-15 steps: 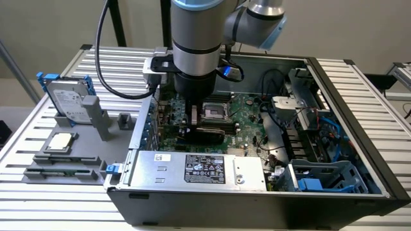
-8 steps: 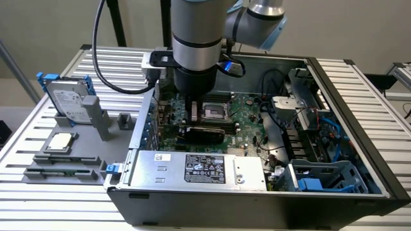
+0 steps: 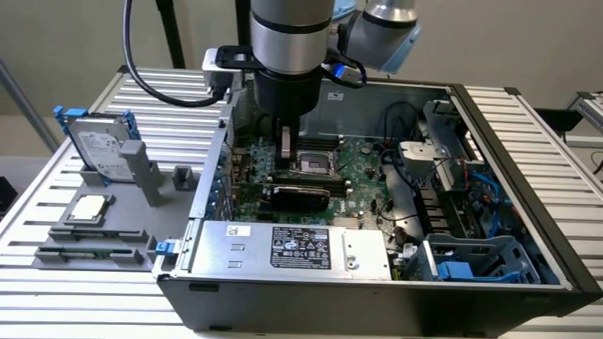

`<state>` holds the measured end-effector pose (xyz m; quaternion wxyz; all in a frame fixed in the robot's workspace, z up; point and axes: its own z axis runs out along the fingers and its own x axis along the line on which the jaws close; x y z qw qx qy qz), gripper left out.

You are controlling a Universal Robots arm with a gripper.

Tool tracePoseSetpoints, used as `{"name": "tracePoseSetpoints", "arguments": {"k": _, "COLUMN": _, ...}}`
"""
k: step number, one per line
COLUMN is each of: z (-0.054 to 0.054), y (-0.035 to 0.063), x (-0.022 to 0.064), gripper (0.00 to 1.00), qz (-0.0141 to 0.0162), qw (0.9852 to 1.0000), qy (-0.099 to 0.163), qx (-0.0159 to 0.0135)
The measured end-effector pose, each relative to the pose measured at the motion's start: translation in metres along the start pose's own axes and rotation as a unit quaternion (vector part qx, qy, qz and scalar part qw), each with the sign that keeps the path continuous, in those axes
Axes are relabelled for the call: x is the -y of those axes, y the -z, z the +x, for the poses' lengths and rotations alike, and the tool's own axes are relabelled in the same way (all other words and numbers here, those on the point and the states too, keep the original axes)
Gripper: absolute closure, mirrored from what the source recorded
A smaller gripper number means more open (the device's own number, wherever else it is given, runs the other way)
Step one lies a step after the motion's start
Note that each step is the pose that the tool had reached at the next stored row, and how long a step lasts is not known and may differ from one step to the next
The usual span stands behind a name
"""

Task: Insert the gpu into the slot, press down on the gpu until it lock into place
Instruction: 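Press down on the gpu until it lock into place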

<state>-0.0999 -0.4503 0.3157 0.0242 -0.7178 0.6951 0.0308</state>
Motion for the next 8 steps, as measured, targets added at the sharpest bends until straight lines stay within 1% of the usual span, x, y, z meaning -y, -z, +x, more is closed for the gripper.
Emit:
{"name": "tracePoseSetpoints", "arguments": {"k": 2, "z": -0.0001, "y": 0.0021, "x": 0.0, "gripper": 0.89, "qz": -0.0001, "qw": 1.0, "qy": 0.0, "qx": 0.0001}}
{"name": "tracePoseSetpoints", "arguments": {"k": 8, "z": -0.0001, "y": 0.0021, "x": 0.0, "gripper": 0.89, "qz": -0.0001, "qw": 1.0, "qy": 0.0, "qx": 0.0004}}
